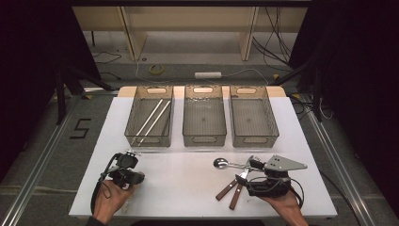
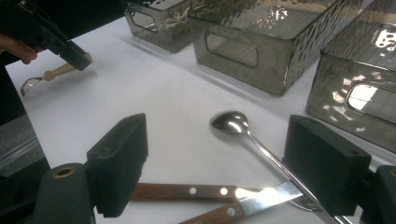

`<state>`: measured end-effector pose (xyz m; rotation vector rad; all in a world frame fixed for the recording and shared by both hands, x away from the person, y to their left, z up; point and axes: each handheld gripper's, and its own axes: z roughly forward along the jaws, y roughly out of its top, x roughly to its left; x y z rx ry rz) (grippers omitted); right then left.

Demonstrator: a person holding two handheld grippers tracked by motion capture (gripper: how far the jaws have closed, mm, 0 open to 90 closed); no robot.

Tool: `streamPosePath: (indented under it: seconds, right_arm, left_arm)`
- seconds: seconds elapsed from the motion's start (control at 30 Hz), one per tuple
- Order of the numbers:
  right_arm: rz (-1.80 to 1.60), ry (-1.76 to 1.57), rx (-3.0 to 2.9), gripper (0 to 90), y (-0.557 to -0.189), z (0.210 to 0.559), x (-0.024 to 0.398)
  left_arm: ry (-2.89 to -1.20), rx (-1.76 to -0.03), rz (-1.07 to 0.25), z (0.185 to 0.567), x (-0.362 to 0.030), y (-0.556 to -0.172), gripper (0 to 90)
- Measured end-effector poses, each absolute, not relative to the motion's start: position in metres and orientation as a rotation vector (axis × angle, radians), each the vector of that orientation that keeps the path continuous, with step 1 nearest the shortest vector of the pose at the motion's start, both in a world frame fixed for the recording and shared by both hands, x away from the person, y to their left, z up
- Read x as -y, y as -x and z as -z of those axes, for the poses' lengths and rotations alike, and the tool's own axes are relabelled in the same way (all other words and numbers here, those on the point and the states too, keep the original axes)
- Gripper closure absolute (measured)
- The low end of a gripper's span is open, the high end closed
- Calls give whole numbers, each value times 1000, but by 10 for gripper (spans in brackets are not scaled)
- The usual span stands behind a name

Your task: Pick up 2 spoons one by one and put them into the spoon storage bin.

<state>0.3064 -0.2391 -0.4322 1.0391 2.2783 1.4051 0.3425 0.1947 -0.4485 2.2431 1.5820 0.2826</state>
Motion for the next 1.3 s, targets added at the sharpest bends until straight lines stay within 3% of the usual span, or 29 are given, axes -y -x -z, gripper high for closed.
streamPosePath:
  seconds: [0.7, 1.3]
  right_arm:
    - [-1405, -1053, -2276, 226, -308, 434, 241]
    - [-1408, -1053, -2277, 226, -308, 434, 241]
  left_arm:
    - [-2103, -1376, -261, 396, -188, -350, 738]
    - [-2070, -1330, -261, 387, -173, -369, 738]
